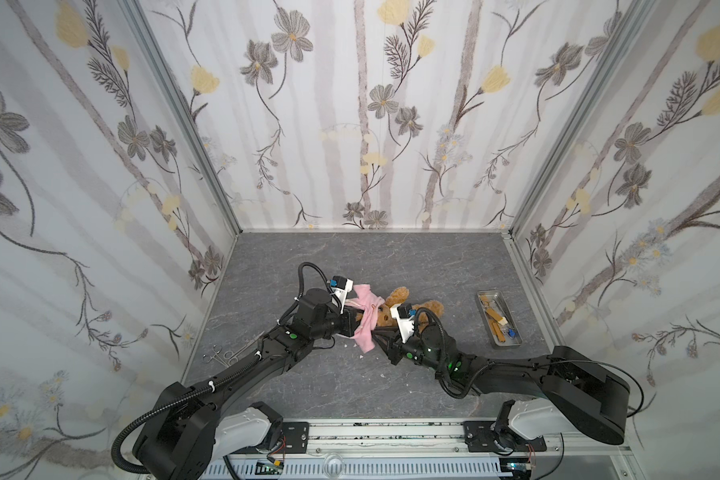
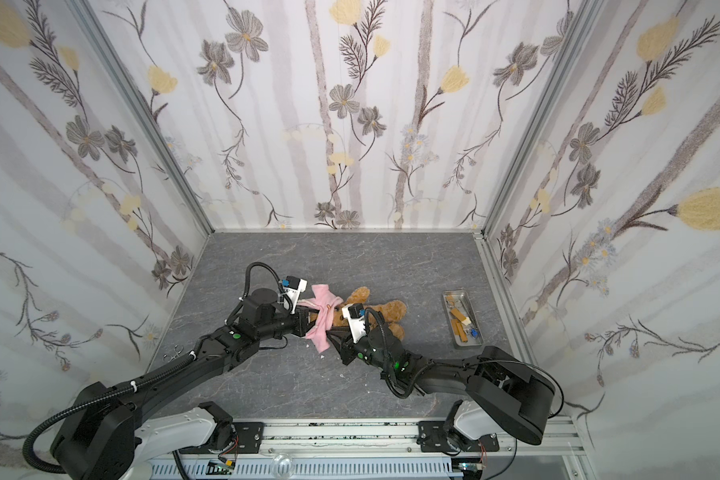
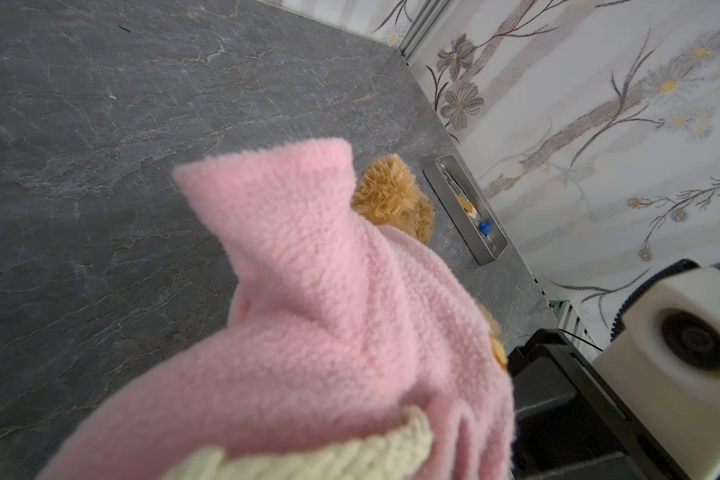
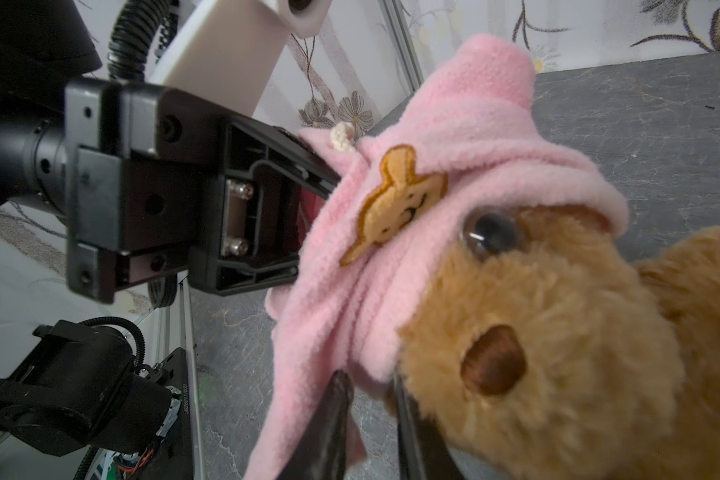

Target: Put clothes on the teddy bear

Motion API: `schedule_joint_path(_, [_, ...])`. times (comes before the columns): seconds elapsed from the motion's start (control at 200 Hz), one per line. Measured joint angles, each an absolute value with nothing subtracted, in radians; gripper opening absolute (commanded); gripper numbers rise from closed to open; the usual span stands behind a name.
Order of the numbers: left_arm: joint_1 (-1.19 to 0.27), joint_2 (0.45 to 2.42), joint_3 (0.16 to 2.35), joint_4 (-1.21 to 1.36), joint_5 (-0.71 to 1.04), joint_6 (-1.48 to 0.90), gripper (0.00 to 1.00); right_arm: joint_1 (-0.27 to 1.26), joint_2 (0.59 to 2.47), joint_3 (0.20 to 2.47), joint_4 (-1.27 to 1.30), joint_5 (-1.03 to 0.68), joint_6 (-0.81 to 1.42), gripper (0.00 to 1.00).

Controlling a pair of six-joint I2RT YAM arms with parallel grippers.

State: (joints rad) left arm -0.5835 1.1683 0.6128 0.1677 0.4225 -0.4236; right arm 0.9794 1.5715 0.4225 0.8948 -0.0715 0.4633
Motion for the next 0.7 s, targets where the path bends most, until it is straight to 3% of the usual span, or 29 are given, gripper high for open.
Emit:
schedule_joint_path(0.115, [-0.585,1.174,0.613,0.168,0.421,-0.424,0.0,0.979,1.593,0.434,0.911,-0.068,0.469,0.2])
schedule_joint_path(0.27, [-0.588,1.181,0.613,0.171,0.412,-0.429,0.0,0.979,1.638,0.447,0.935,-0.064,0.483,0.0])
schedule_joint_path(0.699, [-0.591,1.151,0.622,0.181,0.361,-0.525,0.0,0.982,1.55,0.363,0.874,0.15,0.583,0.0])
